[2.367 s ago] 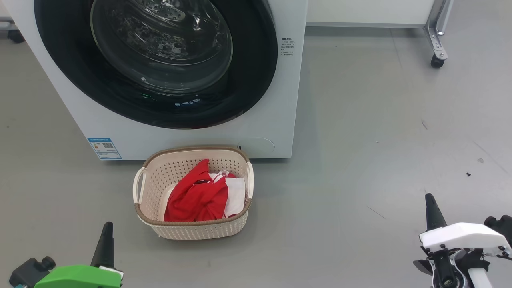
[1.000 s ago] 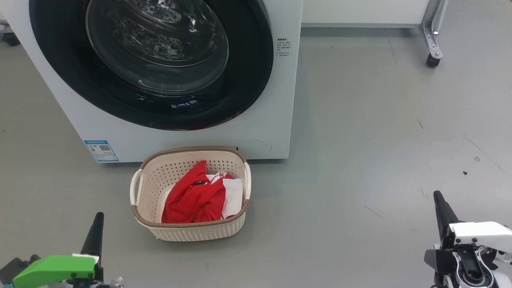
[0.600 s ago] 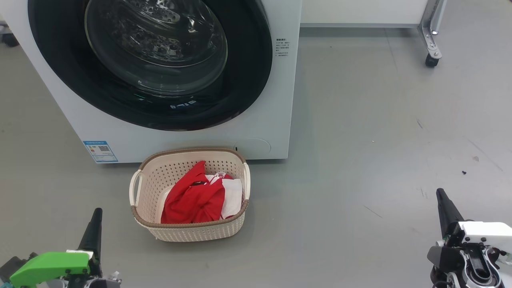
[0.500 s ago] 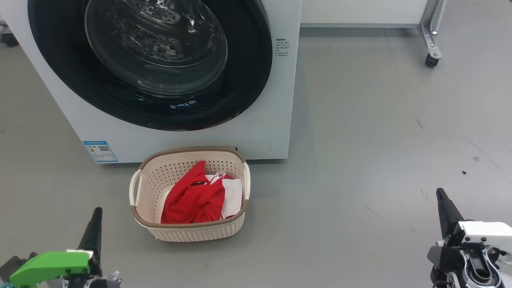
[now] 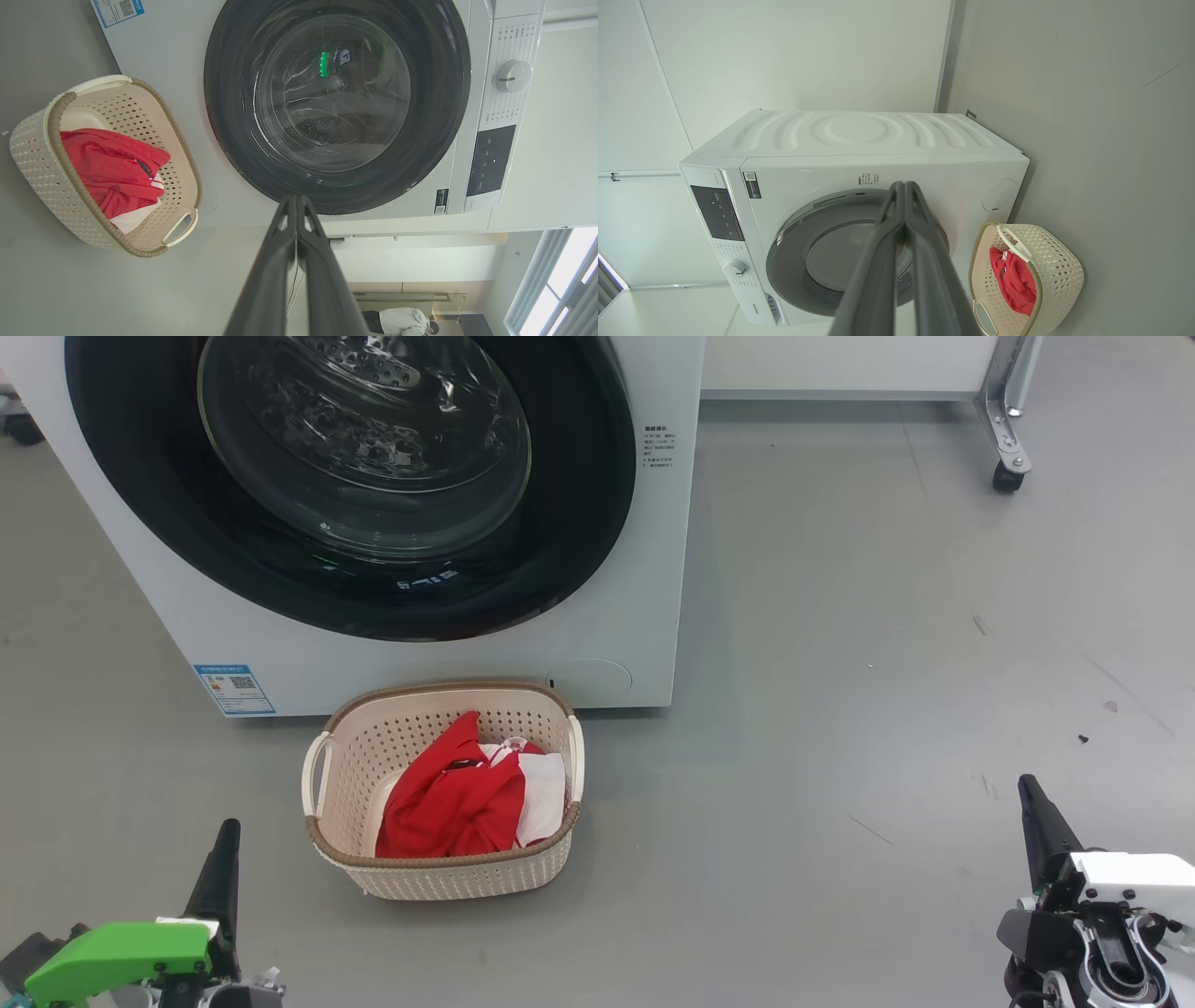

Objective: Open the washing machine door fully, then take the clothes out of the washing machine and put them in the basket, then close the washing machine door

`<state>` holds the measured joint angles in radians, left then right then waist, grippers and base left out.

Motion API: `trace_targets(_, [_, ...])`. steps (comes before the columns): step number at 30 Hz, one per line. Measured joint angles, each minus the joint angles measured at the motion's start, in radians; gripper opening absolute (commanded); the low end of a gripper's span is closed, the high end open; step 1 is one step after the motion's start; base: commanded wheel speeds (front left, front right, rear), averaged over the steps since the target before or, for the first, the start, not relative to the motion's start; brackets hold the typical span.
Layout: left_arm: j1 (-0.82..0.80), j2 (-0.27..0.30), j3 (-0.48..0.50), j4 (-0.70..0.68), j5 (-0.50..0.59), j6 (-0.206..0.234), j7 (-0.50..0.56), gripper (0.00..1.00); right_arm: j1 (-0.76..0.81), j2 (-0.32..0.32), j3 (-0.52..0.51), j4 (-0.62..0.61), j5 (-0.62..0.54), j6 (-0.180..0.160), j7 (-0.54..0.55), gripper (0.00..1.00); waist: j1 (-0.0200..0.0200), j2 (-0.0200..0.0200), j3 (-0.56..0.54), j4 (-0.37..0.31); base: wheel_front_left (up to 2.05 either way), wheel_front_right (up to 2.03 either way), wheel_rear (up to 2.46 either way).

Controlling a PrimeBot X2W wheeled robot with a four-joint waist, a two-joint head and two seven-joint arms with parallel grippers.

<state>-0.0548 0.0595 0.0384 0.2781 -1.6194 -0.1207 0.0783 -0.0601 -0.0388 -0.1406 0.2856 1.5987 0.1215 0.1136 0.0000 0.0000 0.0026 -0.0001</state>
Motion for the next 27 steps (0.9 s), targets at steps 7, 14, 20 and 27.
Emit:
trace_targets(7, [-0.001,-0.001,0.000,0.000,0.000,0.000,0.000,0.00,0.000,0.000,0.000,0.000,0.000,0.000,0.000,0.00,0.0000,0.0000,0.000,0.000,0.00,0.00,0.00])
trace_targets(14, [-0.001,-0.001,0.001,0.001,0.000,0.000,0.000,0.00,0.000,0.000,0.000,-0.001,0.001,0.000,0.000,0.00,0.0000,0.0000,0.000,0.000,0.00,0.00,0.00])
trace_targets(20, [-0.001,-0.001,0.002,0.001,0.000,0.000,0.000,0.00,0.000,0.000,0.000,-0.002,0.001,0.000,0.000,0.00,0.0000,0.0000,0.000,0.000,0.00,0.00,0.00])
trace_targets(27, [-0.001,-0.001,0.002,0.001,0.000,0.000,0.000,0.00,0.000,0.000,0.000,-0.003,0.001,0.000,0.000,0.00,0.0000,0.0000,0.000,0.000,0.00,0.00,0.00])
